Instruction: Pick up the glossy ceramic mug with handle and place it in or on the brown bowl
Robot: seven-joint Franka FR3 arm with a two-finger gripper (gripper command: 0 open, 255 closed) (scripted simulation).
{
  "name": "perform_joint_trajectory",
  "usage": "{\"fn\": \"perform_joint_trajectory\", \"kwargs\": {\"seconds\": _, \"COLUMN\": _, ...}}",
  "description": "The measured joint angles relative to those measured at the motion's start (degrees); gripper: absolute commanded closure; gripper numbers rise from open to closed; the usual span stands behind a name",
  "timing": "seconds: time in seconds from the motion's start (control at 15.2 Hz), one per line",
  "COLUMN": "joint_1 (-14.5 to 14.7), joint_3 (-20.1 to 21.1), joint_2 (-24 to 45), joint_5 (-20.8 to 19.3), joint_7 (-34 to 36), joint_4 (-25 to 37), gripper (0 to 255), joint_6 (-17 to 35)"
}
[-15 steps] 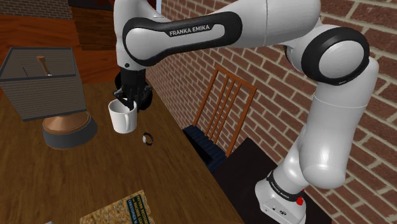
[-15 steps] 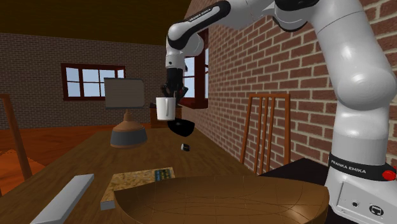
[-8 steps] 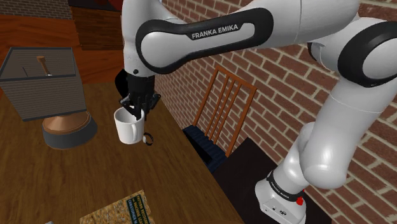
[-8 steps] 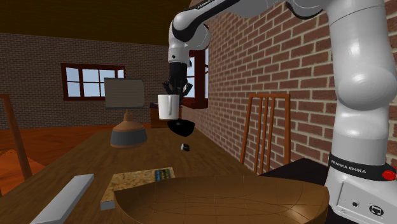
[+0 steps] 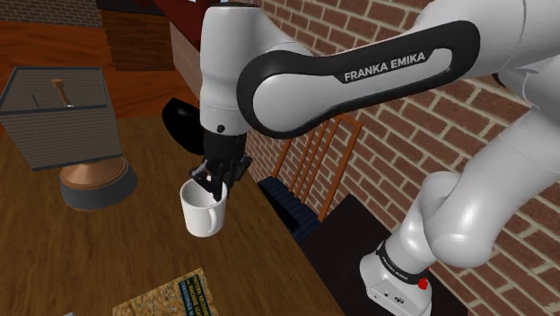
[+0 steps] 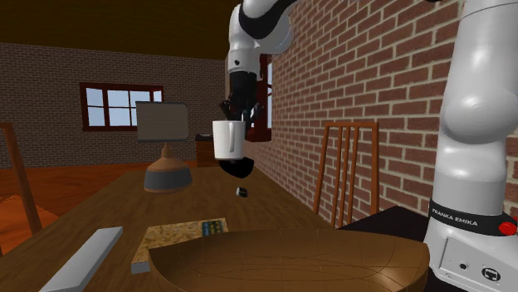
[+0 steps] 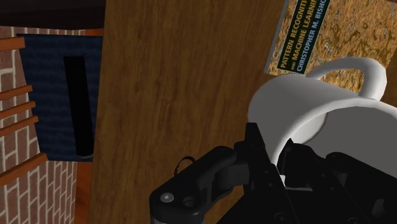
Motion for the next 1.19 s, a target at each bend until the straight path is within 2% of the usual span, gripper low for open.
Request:
{"fn": "perform_joint_trajectory", "kwargs": {"seconds": 0.26, "joint_1": 2.0, "joint_3": 1.5, "joint_2": -6.4, "joint_5": 2.9, "joint_7": 1.8, "joint_4": -6.3, "gripper": 255, "joint_6": 0.5}}
{"fn": "perform_joint_trajectory", "kwargs": {"seconds": 0.79, "joint_1": 7.9, "joint_3": 5.6, "joint_2": -18.9, "joint_5": 9.5, "joint_7": 7.6, "joint_4": -15.8, "gripper": 255, "joint_6": -0.9}}
{"fn": "perform_joint_trajectory", "kwargs": {"seconds": 1.19, "joint_1": 12.7, "joint_3": 8.9, "joint_2": -26.0, "joint_5": 14.0, "joint_7": 13.0, "joint_4": -19.6, "gripper": 255, "joint_6": -2.9}}
